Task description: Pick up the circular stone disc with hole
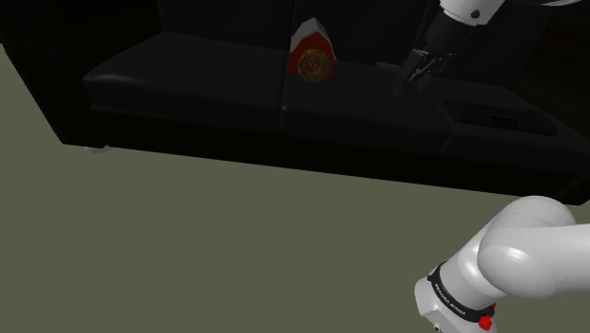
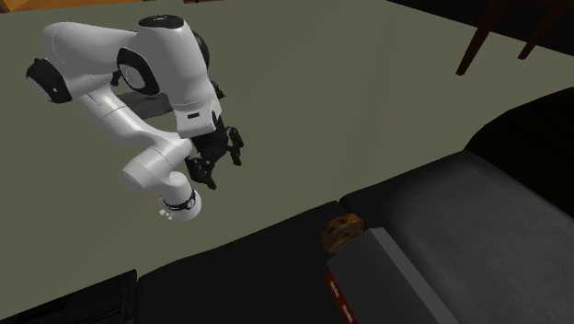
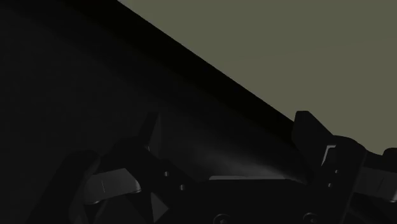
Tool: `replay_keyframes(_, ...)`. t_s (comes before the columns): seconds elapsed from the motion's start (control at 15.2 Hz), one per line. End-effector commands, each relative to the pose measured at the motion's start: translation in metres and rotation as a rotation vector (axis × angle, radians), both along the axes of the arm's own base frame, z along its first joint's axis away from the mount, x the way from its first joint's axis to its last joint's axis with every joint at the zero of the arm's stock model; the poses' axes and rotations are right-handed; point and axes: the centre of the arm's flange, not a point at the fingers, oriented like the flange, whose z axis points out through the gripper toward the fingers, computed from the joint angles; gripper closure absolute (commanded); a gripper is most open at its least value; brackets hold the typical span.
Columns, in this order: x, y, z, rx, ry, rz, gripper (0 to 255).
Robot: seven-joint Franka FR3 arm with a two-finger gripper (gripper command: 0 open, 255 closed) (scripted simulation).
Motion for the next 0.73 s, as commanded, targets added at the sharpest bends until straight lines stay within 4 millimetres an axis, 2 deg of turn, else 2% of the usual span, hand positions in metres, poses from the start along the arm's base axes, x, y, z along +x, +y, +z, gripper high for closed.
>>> replay_keyframes(0.0, 0.000, 0.000, 0.000, 0.000, 0.000, 0.000, 0)
replay_keyframes(0.33, 0.062, -0.025, 0.002, -0.012, 0.002, 0.192, 0)
replay_keyframes(0.66, 0.127, -0.038, 0.004, -0.023, 0.004, 0.384, 0)
